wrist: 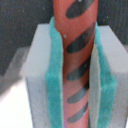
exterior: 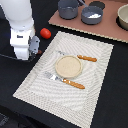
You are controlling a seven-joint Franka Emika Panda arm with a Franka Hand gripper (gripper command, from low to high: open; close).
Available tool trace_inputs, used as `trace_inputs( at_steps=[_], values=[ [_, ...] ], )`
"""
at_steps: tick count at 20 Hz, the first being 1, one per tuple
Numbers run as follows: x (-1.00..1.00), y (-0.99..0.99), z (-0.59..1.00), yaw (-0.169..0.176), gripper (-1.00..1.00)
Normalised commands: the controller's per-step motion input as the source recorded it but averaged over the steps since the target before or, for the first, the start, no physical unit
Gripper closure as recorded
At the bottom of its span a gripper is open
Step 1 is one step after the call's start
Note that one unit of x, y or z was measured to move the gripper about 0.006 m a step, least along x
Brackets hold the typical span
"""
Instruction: Place the fish, sausage, and tomato into the frying pan.
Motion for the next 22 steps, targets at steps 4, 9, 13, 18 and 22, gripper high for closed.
trace_inputs(
  at_steps=[4,9,13,18,22],
  values=[
    [0.86,0.47,1.0,0.073,1.0],
    [0.95,0.64,1.0,0.016,1.0],
    [1.0,0.75,1.0,0.0,1.0],
    [1.0,0.78,1.0,0.0,1.0],
    [0.99,0.78,1.0,0.0,1.0]
  ],
)
